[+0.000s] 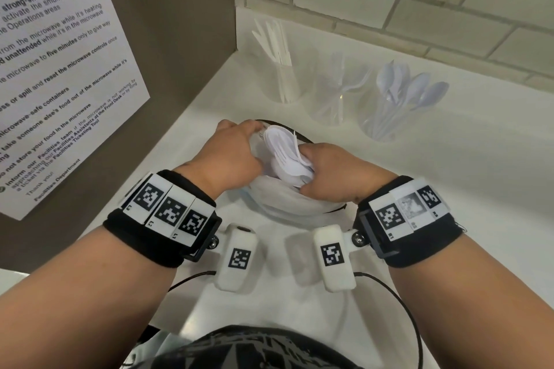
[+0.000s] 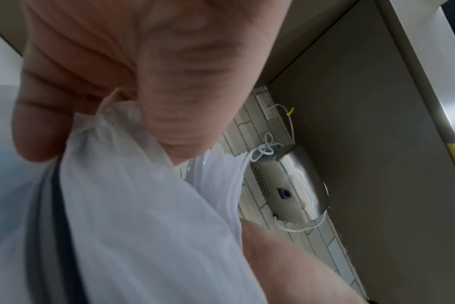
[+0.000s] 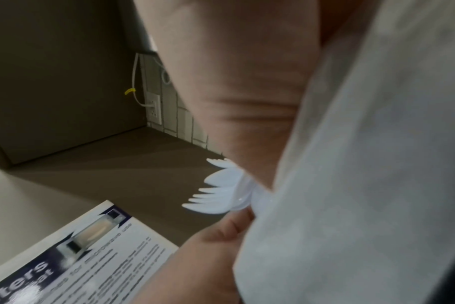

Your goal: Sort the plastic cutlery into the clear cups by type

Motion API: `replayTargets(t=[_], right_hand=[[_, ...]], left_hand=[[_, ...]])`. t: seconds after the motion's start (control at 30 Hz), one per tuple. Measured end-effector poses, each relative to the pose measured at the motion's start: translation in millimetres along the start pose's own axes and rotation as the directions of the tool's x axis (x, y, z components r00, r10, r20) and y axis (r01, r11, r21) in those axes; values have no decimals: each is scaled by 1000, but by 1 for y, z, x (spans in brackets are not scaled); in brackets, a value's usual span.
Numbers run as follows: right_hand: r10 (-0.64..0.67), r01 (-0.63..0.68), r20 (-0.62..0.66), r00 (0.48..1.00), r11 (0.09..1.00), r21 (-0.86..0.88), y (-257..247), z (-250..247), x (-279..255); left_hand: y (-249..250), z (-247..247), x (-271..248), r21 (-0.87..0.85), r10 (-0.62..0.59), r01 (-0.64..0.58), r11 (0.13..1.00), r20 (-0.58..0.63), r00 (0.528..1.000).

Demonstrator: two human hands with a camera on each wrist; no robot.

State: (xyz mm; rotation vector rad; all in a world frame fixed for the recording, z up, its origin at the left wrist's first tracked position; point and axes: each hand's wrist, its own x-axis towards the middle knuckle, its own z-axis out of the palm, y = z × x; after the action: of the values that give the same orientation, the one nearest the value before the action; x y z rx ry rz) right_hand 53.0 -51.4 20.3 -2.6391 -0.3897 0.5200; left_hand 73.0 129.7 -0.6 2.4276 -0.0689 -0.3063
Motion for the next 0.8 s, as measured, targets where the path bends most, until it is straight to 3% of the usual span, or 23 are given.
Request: replayTargets(t=[0.1, 0.23, 0.47, 0.57, 0.67, 0.73, 0.8], right_hand=[[17, -17, -4, 1000, 997, 71, 3, 0, -1], [-1, -2, 24, 1000, 996, 92, 6, 0, -2], [-5, 1, 42, 999, 996, 86, 8, -9, -5], [11, -15, 36, 999, 993, 114, 8, -10, -6], [51, -54, 33, 998, 994, 100, 5, -5, 1], [36, -39, 35, 999, 996, 75, 3, -5, 6], [18, -20, 31, 999, 998, 54, 2, -6, 9]], left_hand=[[-4, 2, 2, -55, -29, 27, 998, -24, 999], [-7, 2, 7, -271, -116, 96, 958, -58, 992], [-6, 2, 9, -390, -182, 138, 910, -77, 980], [-6, 3, 3, -340, -114, 82, 937, -76, 991], [0, 10, -6, -141, 32, -32, 990, -7, 999], [0, 15, -8, -117, 25, -27, 993, -25, 999], [0, 13, -9, -200, -14, -9, 980, -117, 993]])
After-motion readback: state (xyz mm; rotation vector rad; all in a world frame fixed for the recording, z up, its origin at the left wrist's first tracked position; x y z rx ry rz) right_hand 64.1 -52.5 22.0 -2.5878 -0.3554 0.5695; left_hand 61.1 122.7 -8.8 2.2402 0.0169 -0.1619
